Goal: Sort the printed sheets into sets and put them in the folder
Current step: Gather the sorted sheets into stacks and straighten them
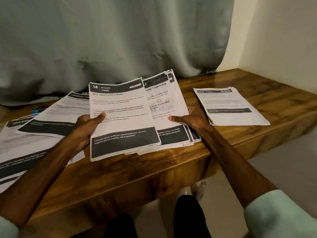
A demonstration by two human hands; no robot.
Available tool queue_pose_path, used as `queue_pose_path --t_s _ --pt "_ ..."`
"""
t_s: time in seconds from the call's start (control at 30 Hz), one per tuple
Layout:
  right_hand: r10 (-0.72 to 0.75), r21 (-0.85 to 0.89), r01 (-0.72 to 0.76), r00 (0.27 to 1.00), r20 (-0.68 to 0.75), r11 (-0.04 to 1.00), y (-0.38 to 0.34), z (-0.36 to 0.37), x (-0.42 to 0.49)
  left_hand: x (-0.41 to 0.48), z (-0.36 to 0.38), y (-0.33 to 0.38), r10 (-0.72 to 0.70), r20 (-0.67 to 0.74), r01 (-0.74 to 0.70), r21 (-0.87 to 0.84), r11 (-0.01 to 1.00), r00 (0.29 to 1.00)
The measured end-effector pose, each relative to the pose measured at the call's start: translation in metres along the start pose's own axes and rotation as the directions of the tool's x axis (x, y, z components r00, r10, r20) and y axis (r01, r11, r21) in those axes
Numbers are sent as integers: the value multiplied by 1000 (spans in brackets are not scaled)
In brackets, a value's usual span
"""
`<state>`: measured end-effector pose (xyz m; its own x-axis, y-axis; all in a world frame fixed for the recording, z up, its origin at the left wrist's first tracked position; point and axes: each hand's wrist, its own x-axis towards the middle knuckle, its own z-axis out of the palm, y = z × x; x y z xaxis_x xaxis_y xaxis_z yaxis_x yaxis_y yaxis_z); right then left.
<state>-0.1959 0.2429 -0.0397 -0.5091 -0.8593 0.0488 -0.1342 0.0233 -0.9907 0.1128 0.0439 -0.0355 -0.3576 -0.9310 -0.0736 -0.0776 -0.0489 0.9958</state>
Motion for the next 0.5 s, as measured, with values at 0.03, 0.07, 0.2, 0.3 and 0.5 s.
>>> queue_pose_path --t_s 0.03,0.07,0.2,0.3,0.5 --pt "1 13 -1 1000 6 1000 -1 -1 0 -2 -1 0 3 14 -2 -20 1000 1000" --pt "-4 25 3 1000 7 1000 -1 -2 0 -4 -1 0 8 26 -7 -33 999 1000" --pt "-23 65 23 1000 -6 998 0 -3 1 -9 1 0 32 59 -29 -46 999 998" --pt "-20 82 19 1000 7 996 1 -3 0 -11 3 0 48 59 -46 -31 998 997" --pt "-35 38 36 999 -1 999 -1 -1 -3 -14 6 0 89 87 -89 -11 996 992"
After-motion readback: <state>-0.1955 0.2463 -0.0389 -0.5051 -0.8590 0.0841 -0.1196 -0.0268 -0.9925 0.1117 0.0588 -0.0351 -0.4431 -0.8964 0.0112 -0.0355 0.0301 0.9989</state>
